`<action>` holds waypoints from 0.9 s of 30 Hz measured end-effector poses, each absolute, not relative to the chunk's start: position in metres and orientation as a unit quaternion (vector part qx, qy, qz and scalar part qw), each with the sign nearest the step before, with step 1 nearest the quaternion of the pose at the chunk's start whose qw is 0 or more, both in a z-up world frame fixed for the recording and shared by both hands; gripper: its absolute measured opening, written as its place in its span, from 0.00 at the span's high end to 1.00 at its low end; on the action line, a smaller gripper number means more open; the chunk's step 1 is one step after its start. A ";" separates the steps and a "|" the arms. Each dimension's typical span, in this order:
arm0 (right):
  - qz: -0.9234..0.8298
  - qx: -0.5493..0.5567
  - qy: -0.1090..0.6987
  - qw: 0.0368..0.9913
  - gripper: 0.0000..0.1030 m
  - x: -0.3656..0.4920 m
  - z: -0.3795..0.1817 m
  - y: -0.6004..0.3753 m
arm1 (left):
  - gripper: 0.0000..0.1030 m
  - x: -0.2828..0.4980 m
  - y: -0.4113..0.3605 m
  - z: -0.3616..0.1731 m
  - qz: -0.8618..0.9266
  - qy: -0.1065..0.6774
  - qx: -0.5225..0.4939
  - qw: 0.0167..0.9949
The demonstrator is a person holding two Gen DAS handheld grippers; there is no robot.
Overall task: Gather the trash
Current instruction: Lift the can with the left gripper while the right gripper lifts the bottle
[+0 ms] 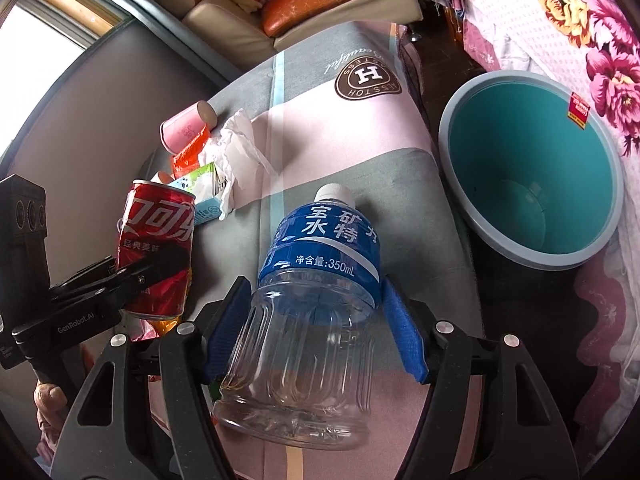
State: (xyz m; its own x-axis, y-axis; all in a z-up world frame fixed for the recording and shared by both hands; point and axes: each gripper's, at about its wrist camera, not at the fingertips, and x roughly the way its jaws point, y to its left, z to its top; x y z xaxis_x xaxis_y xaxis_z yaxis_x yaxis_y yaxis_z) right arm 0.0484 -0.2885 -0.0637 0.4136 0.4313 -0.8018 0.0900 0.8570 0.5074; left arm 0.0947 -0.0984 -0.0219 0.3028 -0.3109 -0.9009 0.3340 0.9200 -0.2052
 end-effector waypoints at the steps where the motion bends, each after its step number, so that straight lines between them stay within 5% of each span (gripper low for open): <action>1: 0.111 0.247 0.542 0.796 0.38 0.049 -0.069 -0.287 | 0.54 0.095 -0.097 -0.024 -0.198 0.557 0.012 0.806; 12: 0.114 0.233 0.578 0.774 0.28 0.065 -0.082 -0.272 | 0.54 0.101 -0.078 -0.034 -0.189 0.562 -0.001 0.805; 15: 0.106 0.211 0.576 0.782 0.38 0.066 -0.084 -0.266 | 0.54 0.102 -0.078 -0.035 -0.190 0.563 -0.002 0.804; 27: -0.002 0.254 0.467 0.847 0.38 0.057 -0.023 -0.368 | 0.54 0.115 -0.168 -0.021 -0.260 0.548 0.061 0.793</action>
State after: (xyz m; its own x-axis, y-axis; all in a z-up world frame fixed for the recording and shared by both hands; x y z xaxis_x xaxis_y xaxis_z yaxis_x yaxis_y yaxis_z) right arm 0.0573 -0.3681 -0.0233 0.5635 0.2346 -0.7921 0.2404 0.8707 0.4289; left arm 0.1153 -0.1685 -0.0207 0.2648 -0.3455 -0.9003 0.4790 0.8574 -0.1882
